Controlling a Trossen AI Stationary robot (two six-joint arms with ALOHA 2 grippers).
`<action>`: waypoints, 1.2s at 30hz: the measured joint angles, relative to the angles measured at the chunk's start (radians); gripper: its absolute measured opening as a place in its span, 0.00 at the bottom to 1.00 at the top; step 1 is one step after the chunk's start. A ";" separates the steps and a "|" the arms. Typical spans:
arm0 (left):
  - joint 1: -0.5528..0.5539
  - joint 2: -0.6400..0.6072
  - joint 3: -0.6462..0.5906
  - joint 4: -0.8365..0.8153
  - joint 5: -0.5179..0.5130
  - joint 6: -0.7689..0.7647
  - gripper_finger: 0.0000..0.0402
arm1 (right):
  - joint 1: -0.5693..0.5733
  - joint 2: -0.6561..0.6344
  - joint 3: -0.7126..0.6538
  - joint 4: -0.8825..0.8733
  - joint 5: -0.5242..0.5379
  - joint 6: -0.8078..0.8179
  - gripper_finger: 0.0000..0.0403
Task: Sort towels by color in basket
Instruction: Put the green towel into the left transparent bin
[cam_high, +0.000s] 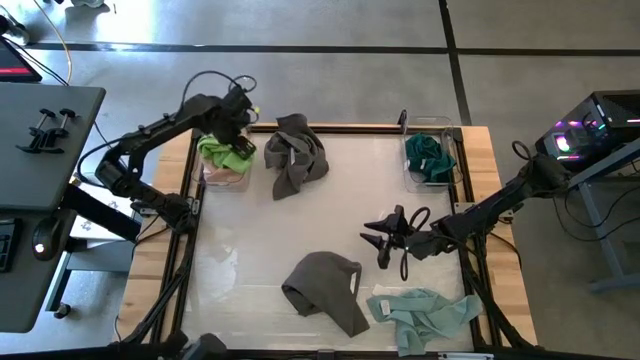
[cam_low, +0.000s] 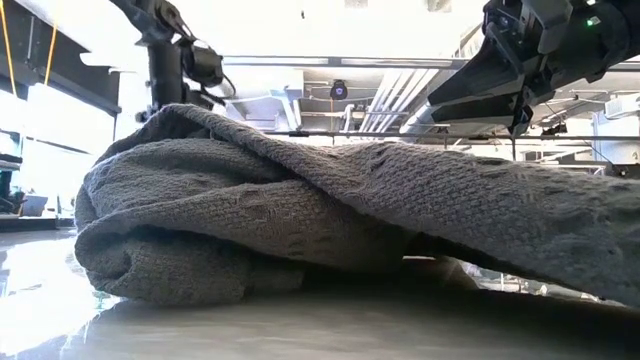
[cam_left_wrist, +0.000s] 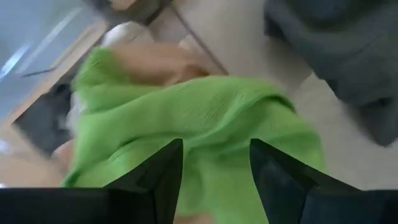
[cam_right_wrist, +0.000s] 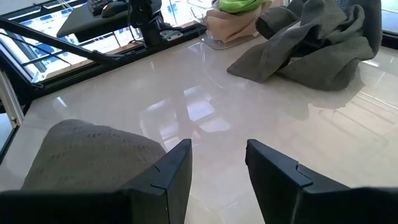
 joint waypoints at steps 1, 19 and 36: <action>-0.003 0.001 -0.034 0.039 -0.012 0.001 0.41 | 0.000 0.000 0.000 0.000 0.000 0.000 0.37; 0.064 0.066 -0.231 0.274 -0.083 0.071 0.34 | -0.005 0.000 0.000 0.000 0.004 0.006 0.37; 0.053 -0.009 -0.053 -0.035 -0.233 0.018 0.34 | -0.005 0.000 0.000 0.000 0.005 0.007 0.37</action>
